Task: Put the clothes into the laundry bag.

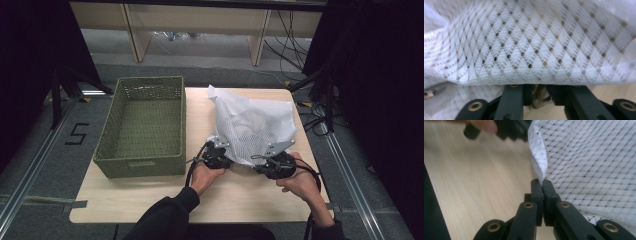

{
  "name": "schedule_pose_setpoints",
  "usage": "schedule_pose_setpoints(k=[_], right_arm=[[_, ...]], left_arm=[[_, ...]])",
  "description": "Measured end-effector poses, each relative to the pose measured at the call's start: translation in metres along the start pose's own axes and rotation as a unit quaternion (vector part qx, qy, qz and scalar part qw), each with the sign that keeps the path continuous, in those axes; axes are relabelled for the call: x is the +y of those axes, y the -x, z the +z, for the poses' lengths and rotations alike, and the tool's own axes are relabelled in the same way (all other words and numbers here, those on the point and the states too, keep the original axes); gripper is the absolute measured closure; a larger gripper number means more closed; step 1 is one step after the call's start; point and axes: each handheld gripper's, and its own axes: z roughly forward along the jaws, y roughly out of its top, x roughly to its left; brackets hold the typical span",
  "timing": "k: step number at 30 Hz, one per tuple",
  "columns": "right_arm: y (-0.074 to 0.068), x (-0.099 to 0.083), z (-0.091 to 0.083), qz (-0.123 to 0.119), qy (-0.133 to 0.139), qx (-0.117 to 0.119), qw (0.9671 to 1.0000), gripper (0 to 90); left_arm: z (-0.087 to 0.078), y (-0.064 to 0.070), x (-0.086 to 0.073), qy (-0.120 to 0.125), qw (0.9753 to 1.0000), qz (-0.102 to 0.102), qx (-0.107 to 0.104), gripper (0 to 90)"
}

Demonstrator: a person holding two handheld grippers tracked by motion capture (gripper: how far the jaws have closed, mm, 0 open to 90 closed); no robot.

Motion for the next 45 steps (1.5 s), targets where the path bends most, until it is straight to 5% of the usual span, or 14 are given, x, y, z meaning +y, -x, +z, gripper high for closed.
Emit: schedule_pose_setpoints(k=[3, 4, 5, 9, 15, 19, 22, 24, 26, 33, 37, 40, 41, 45], right_arm=[[0.0, -0.009, 0.012, 0.012, -0.019, 0.012, 0.9997, 90.0], [0.004, -0.011, 0.017, -0.013, -0.019, 0.021, 0.9995, 90.0], [0.0, -0.012, 0.019, 0.005, -0.023, 0.013, 0.9996, 90.0], [-0.002, -0.013, 0.024, 0.005, -0.037, 0.011, 0.9992, 90.0], [-0.002, -0.014, 0.022, 0.003, -0.038, 0.013, 0.9992, 90.0], [-0.001, -0.015, 0.02, 0.004, -0.033, 0.023, 0.9992, 90.0], [0.0, -0.018, 0.022, -0.005, -0.033, 0.023, 0.9992, 90.0], [0.001, -0.02, 0.02, -0.015, -0.036, 0.025, 0.9989, 90.0], [-0.002, -0.023, 0.016, 0.006, -0.047, 0.019, 0.9987, 90.0], [-0.003, -0.033, 0.012, 0.011, -0.047, 0.026, 0.9985, 90.0], [-0.003, -0.037, 0.011, 0.009, -0.048, 0.024, 0.9985, 90.0], [-0.001, -0.039, 0.007, 0.007, -0.046, 0.024, 0.9986, 90.0], [-0.002, -0.04, 0.005, 0.013, -0.051, 0.025, 0.9983, 90.0], [-0.001, -0.043, 0.003, 0.017, -0.047, 0.024, 0.9985, 90.0]], left_arm=[[-0.013, 0.003, -0.002, -0.025, 0.9993, 0.025, 0.01, 53.8], [-0.016, 0.004, -0.003, -0.027, 0.9992, 0.029, 0.01, 51.3], [-0.023, 0.006, -0.004, -0.028, 0.9989, 0.037, 0.008, 48.0], [-0.04, 0.004, -0.008, -0.034, 0.9973, 0.056, 0.032, 39.9], [-0.024, -0.006, -0.012, -0.043, 0.9978, 0.047, 0.019, 43.0], [-0.005, 0.001, -0.011, -0.045, 0.9946, 0.093, 0.003, 72.0], [0.005, 0.011, -0.008, -0.037, 0.9958, 0.084, -0.002, 83.6], [0.005, 0.021, -0.005, -0.03, 0.9946, 0.099, -0.012, 84.4], [0.004, 0.027, -0.003, -0.026, 0.9933, 0.112, -0.016, 83.5], [-0.026, 0.023, -0.007, -0.021, 0.9955, 0.086, -0.034, 65.1], [-0.051, 0.015, -0.014, -0.033, 0.9919, 0.12, 0.023, 51.0], [-0.06, 0.006, -0.021, -0.049, 0.9896, 0.124, 0.053, 46.5], [-0.059, 0.004, -0.024, -0.043, 0.99, 0.111, 0.075, 44.0], [-0.051, -0.002, -0.027, -0.051, 0.9907, 0.082, 0.096, 39.7]])
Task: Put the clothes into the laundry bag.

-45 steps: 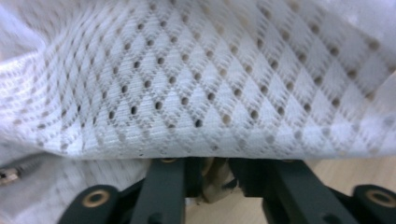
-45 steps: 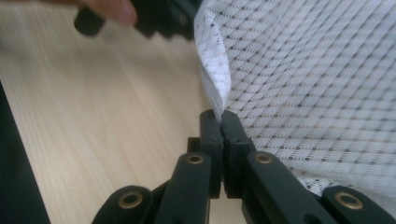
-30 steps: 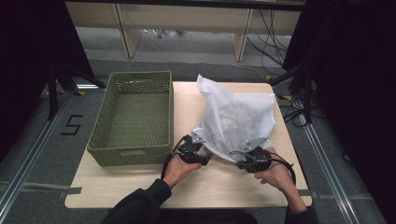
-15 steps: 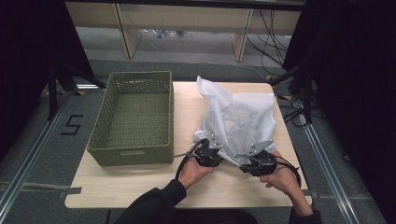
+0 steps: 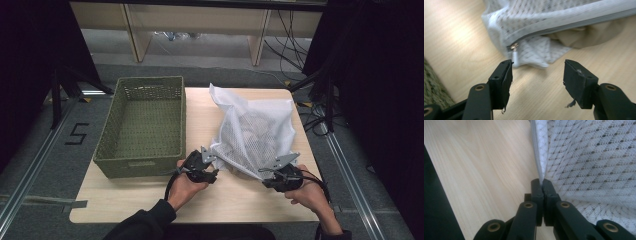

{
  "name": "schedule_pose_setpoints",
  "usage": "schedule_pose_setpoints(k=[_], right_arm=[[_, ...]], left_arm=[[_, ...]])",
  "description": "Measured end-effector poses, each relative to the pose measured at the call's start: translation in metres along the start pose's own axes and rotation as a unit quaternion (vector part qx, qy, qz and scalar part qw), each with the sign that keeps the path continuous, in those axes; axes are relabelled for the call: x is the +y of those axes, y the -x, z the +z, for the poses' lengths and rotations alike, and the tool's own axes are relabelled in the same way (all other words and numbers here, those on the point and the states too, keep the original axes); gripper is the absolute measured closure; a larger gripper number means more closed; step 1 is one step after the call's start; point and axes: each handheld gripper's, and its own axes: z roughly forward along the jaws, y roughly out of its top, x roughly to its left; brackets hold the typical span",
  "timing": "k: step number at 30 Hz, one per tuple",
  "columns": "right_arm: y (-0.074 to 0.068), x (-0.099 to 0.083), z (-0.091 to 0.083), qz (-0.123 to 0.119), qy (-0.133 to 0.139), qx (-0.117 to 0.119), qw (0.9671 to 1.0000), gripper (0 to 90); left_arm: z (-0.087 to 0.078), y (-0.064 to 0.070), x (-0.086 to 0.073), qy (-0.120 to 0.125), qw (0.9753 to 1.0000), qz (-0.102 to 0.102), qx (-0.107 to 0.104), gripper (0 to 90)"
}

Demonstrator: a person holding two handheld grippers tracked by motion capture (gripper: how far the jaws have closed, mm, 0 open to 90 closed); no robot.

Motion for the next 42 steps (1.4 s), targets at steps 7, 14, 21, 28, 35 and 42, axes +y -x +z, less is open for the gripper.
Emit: schedule_pose_setpoints(k=[7, 14, 21, 28, 35, 42], right_arm=[[0.002, -0.003, -0.003, 0.001, 0.002, -0.002, 1.0, 90.0], [0.006, -0.006, -0.007, 0.003, 0.009, -0.002, 0.9999, 90.0], [0.001, 0.0, -0.007, -0.013, 0.008, -0.001, 0.9999, 90.0], [-0.021, 0.019, 0.029, -0.036, -0.008, 0.034, 0.9987, 90.0], [-0.016, 0.039, 0.05, -0.017, 0.021, -0.006, 0.9996, 90.0], [0.005, 0.049, 0.055, 0.025, 0.027, -0.031, 0.9988, 90.0]], left_arm=[[0.025, -0.003, 0.004, -0.017, 0.9995, -0.028, -0.006, 38.0], [0.035, 0.0, 0.01, -0.003, 0.9993, -0.021, -0.03, 70.5], [0.025, 0.013, 0.003, -0.005, 0.9975, -0.011, -0.069, 83.2], [0.018, 0.018, -0.005, -0.003, 0.996, -0.01, -0.089, 83.3], [0.004, 0.018, -0.013, -0.019, 0.9943, 0.037, -0.099, 83.6], [-0.017, 0.014, -0.027, -0.031, 0.9929, 0.064, -0.095, 83.7]])
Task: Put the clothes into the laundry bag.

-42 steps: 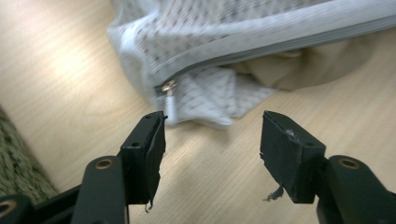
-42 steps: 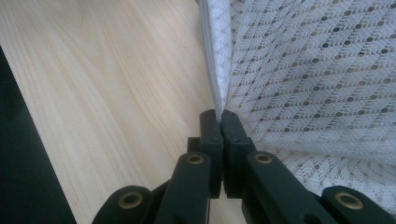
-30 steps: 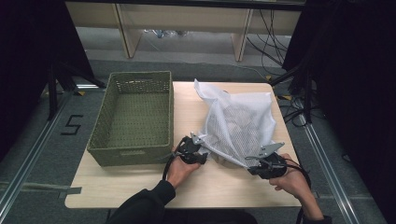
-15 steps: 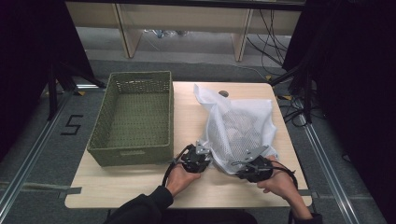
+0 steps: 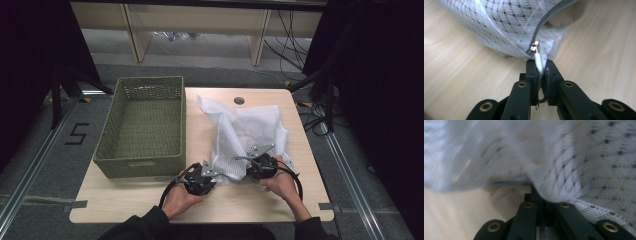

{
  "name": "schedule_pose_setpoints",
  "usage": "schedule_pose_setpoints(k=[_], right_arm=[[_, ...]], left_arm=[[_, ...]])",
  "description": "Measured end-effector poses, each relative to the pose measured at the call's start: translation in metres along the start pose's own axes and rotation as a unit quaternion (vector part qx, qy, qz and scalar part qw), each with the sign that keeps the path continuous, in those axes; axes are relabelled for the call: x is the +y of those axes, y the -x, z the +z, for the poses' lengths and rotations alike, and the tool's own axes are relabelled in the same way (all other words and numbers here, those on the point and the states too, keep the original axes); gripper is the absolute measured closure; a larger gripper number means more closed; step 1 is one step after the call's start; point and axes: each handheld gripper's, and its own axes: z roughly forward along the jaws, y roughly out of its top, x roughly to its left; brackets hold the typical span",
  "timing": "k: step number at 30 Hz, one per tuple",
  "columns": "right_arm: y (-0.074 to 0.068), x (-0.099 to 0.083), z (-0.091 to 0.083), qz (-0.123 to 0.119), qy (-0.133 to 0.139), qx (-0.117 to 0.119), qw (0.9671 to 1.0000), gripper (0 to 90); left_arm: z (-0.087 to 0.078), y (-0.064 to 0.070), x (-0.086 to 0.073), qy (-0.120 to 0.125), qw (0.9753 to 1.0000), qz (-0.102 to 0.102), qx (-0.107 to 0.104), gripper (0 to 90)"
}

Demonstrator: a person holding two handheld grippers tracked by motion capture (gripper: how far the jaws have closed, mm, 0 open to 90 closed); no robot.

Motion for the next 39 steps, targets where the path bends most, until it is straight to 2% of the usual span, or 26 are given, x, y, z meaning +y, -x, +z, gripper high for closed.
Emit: schedule_pose_setpoints(k=[1, 2, 3, 5, 6, 7, 8, 10, 11, 12, 13, 14, 15, 16, 17, 18, 19, 20, 24, 27, 28, 30, 33, 36, 38, 39], right_arm=[[-0.001, 0.001, 0.001, 0.01, -0.003, -0.008, 0.9999, 90.0], [0.001, 0.003, 0.002, -0.005, -0.005, -0.005, 1.0, 90.0], [0.0, 0.004, 0.003, -0.008, -0.008, -0.007, 0.9999, 90.0], [0.0, 0.003, 0.004, -0.017, -0.009, -0.008, 0.9998, 90.0], [-0.001, 0.004, 0.002, -0.013, -0.016, -0.003, 0.9998, 90.0], [0.0, 0.003, 0.002, -0.015, -0.009, -0.001, 0.9998, 90.0], [0.0, 0.003, 0.002, -0.017, -0.005, -0.001, 0.9998, 90.0], [-0.001, 0.003, -0.001, -0.02, -0.002, 0.003, 0.9998, 90.0], [-0.002, 0.003, -0.004, -0.029, -0.002, 0.006, 0.9996, 90.0], [-0.003, 0.002, -0.007, -0.028, -0.004, 0.006, 0.9996, 90.0], [-0.003, 0.002, -0.01, -0.044, -0.004, 0.018, 0.9988, 90.0], [-0.004, 0.001, -0.014, -0.047, -0.002, 0.018, 0.9987, 90.0], [-0.006, 0.0, -0.017, -0.049, -0.002, 0.021, 0.9986, 90.0], [-0.007, -0.002, -0.02, -0.048, -0.003, 0.022, 0.9986, 90.0], [-0.008, -0.003, -0.022, -0.061, -0.006, 0.032, 0.9976, 90.0], [-0.011, -0.005, -0.025, -0.063, -0.013, 0.032, 0.9974, 90.0], [-0.013, -0.006, -0.025, -0.07, -0.022, 0.039, 0.9965, 90.0], [-0.015, -0.008, -0.025, -0.077, -0.033, 0.048, 0.9954, 90.0], [-0.023, -0.013, -0.012, -0.076, -0.05, 0.068, 0.9935, 90.0], [-0.026, -0.011, 0.0, -0.073, -0.047, 0.066, 0.994, 90.0], [-0.026, -0.008, 0.004, -0.071, -0.036, 0.063, 0.9949, 90.0], [-0.027, -0.003, 0.009, -0.064, -0.022, 0.049, 0.9965, 90.0], [-0.026, 0.004, 0.013, -0.044, 0.007, 0.046, 0.9979, 90.0], [-0.022, 0.011, 0.012, -0.028, 0.037, 0.048, 0.9977, 90.0], [-0.018, 0.016, 0.015, -0.025, 0.04, 0.037, 0.9982, 90.0], [-0.018, 0.018, 0.019, -0.018, 0.043, 0.025, 0.9986, 90.0]], left_arm=[[-0.002, -0.002, -0.002, -0.003, 1.0, 0.006, 0.002, 83.7], [-0.003, -0.002, -0.004, -0.005, 1.0, -0.005, -0.001, 83.7], [-0.004, -0.005, -0.005, -0.005, 0.9999, -0.009, -0.006, 83.6], [-0.006, -0.011, -0.007, 0.001, 0.9992, -0.039, -0.006, 82.6], [-0.006, -0.012, -0.007, 0.007, 0.9987, -0.049, -0.007, 78.2], [-0.004, -0.013, -0.007, 0.011, 0.9981, -0.06, -0.004, 72.5], [-0.003, -0.013, -0.004, 0.006, 0.9981, -0.06, -0.01, 61.8], [0.004, -0.009, -0.001, 0.011, 0.9968, -0.078, -0.009, 53.4], [0.006, -0.008, 0.001, 0.007, 0.9968, -0.079, -0.008, 46.9], [0.01, -0.006, 0.004, 0.008, 0.9963, -0.085, -0.006, 42.7], [0.013, -0.004, 0.007, 0.015, 0.9958, -0.09, -0.007, 40.5], [0.017, -0.003, 0.01, 0.022, 0.9954, -0.093, -0.009, 40.1], [0.02, -0.002, 0.013, 0.022, 0.9953, -0.094, -0.004, 40.4], [0.022, -0.001, 0.015, 0.032, 0.9953, -0.091, 0.001, 47.3], [0.024, -0.002, 0.017, 0.039, 0.9955, -0.086, 0.006, 61.2], [0.026, -0.001, 0.018, 0.045, 0.9934, -0.106, 0.003, 71.7], [0.029, -0.001, 0.019, 0.046, 0.9936, -0.104, 0.004, 79.9], [0.03, 0.0, 0.02, 0.044, 0.9946, -0.094, 0.005, 81.8], [0.027, 0.003, 0.016, 0.039, 0.9954, -0.088, 0.003, 82.6], [0.022, 0.004, 0.011, 0.036, 0.9963, -0.078, -0.003, 82.9], [0.021, 0.004, 0.01, 0.03, 0.9974, -0.066, 0.002, 83.1], [0.018, 0.006, 0.008, 0.027, 0.9975, -0.065, -0.002, 83.2], [0.014, 0.009, 0.005, 0.023, 0.9991, -0.036, 0.001, 83.2], [0.012, 0.009, 0.003, 0.016, 0.9991, -0.038, -0.012, 83.3], [0.01, 0.01, 0.002, 0.01, 0.9996, -0.026, -0.005, 83.3], [0.008, 0.01, 0.002, 0.015, 0.9997, -0.018, -0.002, 83.3]])
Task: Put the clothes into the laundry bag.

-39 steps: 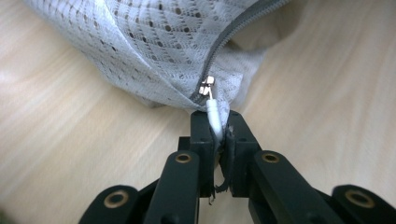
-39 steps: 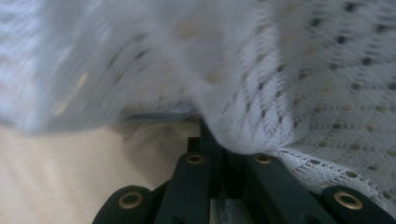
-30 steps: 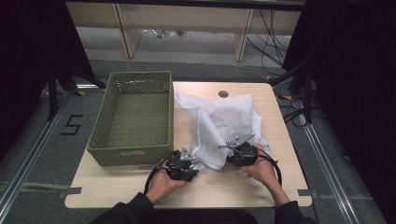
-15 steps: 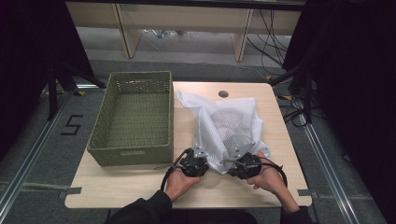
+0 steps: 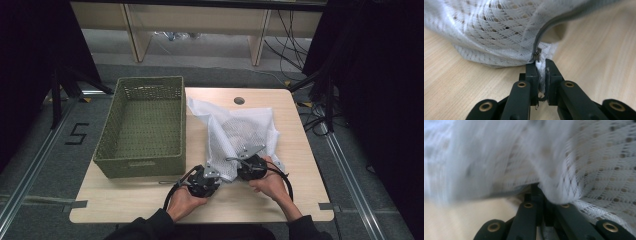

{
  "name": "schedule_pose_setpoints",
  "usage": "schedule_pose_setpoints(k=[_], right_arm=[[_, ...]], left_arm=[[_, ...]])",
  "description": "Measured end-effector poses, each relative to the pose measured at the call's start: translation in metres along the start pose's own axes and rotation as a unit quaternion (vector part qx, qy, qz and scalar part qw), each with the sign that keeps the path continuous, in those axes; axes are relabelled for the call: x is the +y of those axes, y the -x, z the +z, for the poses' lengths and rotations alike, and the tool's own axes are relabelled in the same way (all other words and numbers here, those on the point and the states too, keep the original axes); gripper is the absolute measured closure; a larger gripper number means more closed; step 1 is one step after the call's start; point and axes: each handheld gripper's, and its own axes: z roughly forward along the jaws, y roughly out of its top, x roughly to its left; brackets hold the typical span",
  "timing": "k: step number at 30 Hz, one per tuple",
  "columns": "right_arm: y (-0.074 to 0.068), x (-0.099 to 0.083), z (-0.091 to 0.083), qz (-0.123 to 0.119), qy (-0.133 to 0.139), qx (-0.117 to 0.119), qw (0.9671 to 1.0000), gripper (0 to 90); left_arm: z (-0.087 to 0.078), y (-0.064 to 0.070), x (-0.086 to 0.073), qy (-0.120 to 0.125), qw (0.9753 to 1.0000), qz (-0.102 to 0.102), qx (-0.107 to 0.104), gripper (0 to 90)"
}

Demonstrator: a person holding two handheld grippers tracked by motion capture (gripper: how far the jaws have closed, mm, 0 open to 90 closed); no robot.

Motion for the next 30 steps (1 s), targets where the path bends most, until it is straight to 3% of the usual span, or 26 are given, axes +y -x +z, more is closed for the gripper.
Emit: schedule_pose_setpoints(k=[1, 2, 3, 8, 13, 15, 16, 17, 18, 19, 20, 22, 24, 25, 27, 28, 29, 30], right_arm=[[0.002, 0.003, 0.002, 0.004, -0.002, -0.002, 1.0, 90.0], [0.004, 0.005, 0.005, 0.002, 0.001, -0.009, 1.0, 90.0], [0.004, 0.008, 0.006, 0.014, -0.001, -0.014, 0.9998, 90.0], [0.012, 0.017, 0.016, 0.012, 0.007, -0.038, 0.9992, 90.0], [0.017, 0.027, 0.021, 0.015, 0.004, -0.043, 0.9989, 90.0], [0.02, 0.031, 0.026, 0.011, 0.013, -0.054, 0.9984, 90.0], [0.022, 0.034, 0.028, 0.022, 0.016, -0.056, 0.998, 90.0], [0.024, 0.036, 0.029, 0.027, 0.017, -0.06, 0.9976, 90.0], [0.029, 0.038, 0.031, 0.008, 0.021, -0.065, 0.9976, 90.0], [0.028, 0.04, 0.032, 0.036, 0.02, -0.076, 0.9962, 90.0], [0.032, 0.042, 0.034, 0.029, 0.027, -0.074, 0.9965, 90.0], [0.04, 0.045, 0.04, 0.023, 0.036, -0.08, 0.9959, 90.0], [0.043, 0.046, 0.041, 0.043, 0.029, -0.074, 0.9959, 90.0], [0.045, 0.047, 0.043, 0.028, 0.039, -0.084, 0.9953, 90.0], [0.043, 0.048, 0.04, 0.022, 0.028, -0.078, 0.9963, 90.0], [0.042, 0.048, 0.037, 0.006, 0.017, -0.079, 0.9967, 90.0], [0.042, 0.047, 0.034, -0.018, 0.021, -0.082, 0.9962, 90.0], [0.039, 0.045, 0.029, -0.019, 0.013, -0.078, 0.9967, 90.0]], left_arm=[[-0.003, -0.001, 0.0, -0.003, 0.9998, 0.016, 0.013, 83.4], [-0.004, 0.0, -0.002, -0.003, 1.0, 0.003, -0.004, 83.3], [-0.005, 0.0, -0.004, 0.002, 0.9999, 0.003, -0.011, 83.3], [-0.017, -0.002, -0.012, -0.01, 0.999, 0.042, -0.008, 83.5], [-0.03, -0.007, -0.02, -0.01, 0.9995, 0.029, -0.007, 83.5], [-0.033, -0.011, -0.024, -0.008, 0.9994, 0.032, 0.007, 83.6], [-0.033, -0.011, -0.025, -0.009, 0.9996, 0.027, -0.005, 83.6], [-0.035, -0.011, -0.026, -0.01, 0.9996, 0.024, -0.004, 83.6], [-0.037, -0.011, -0.026, -0.009, 0.9997, 0.02, -0.01, 83.6], [-0.038, -0.013, -0.026, -0.006, 0.9995, 0.024, -0.022, 83.6], [-0.039, -0.013, -0.026, -0.001, 0.9996, 0.015, -0.022, 83.6], [-0.041, -0.013, -0.026, -0.002, 0.9995, 0.019, -0.025, 83.6], [-0.042, -0.014, -0.027, -0.003, 0.9995, 0.016, -0.028, 83.5], [-0.043, -0.016, -0.028, -0.006, 0.9995, 0.021, -0.021, 83.5], [-0.044, -0.018, -0.029, -0.01, 0.9996, 0.016, -0.02, 83.4], [-0.045, -0.021, -0.029, -0.012, 0.9994, 0.028, -0.017, 83.4], [-0.045, -0.022, -0.03, -0.009, 0.9997, 0.02, -0.008, 83.4], [-0.045, -0.024, -0.031, -0.008, 0.9998, 0.017, -0.011, 83.3]])
